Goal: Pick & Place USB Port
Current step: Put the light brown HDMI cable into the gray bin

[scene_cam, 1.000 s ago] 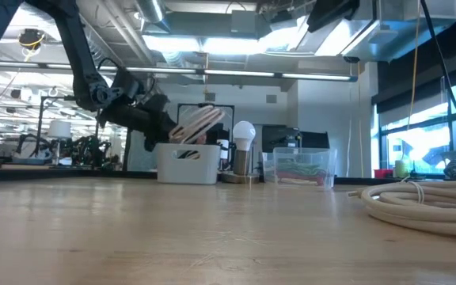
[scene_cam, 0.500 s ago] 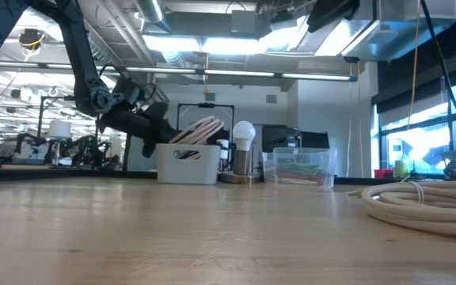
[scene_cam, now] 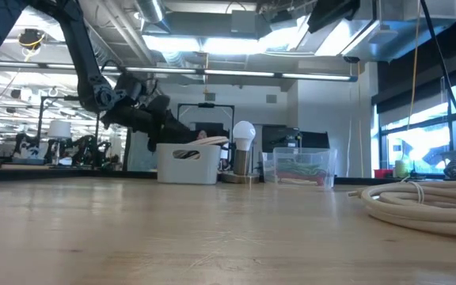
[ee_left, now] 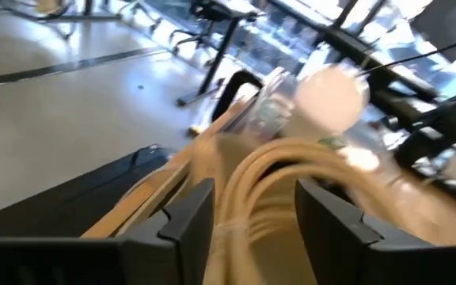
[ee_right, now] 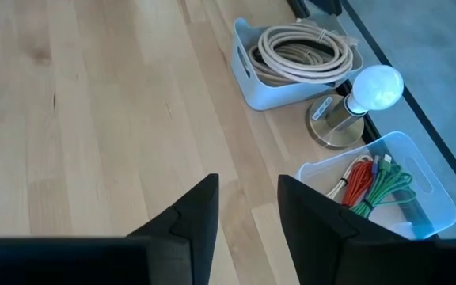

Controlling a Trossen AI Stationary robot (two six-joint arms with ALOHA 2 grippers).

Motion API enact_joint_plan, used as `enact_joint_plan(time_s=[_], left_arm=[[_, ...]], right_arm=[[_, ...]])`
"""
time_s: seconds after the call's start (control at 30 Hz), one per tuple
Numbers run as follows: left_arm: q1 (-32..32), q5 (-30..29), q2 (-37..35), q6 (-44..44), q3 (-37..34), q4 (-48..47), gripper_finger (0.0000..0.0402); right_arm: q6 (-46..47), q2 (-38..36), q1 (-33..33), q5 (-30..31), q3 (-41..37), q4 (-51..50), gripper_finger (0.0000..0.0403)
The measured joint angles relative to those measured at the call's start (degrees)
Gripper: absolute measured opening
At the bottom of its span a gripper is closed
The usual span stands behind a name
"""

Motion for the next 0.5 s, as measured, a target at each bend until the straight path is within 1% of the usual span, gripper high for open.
enact_joint_plan(time_s=[0.1, 0.23, 0.37, 0.43, 0.5], left_arm=[[0.0, 3.6, -2.05, -2.9, 2.08, 0.45, 0.0165], [-0.54, 8.41, -7.55, -6.4, 4.57, 0.48, 0.0166], [-2.63, 11.49, -16.99, -7.26, 5.13, -0.61, 0.0168], [-4.43, 12.63, -22.97, -7.0, 5.13, -3.47, 0.0168], [-7.3, 13.3, -29.91, -5.08, 5.13, -9.02, 0.0168]], right_arm=[[0.22, -0.02, 0.0, -0.05, 0.0, -0.92, 0.0133], [0.46, -0.02, 0.0, -0.13, 0.0, -1.59, 0.0133], [0.63, -0.02, 0.0, -0.13, 0.0, -2.31, 0.0133], [0.83, -0.02, 0.0, -0.12, 0.0, -3.2, 0.0133], [1.65, -0.02, 0.0, -0.11, 0.0, -4.42, 0.0133]])
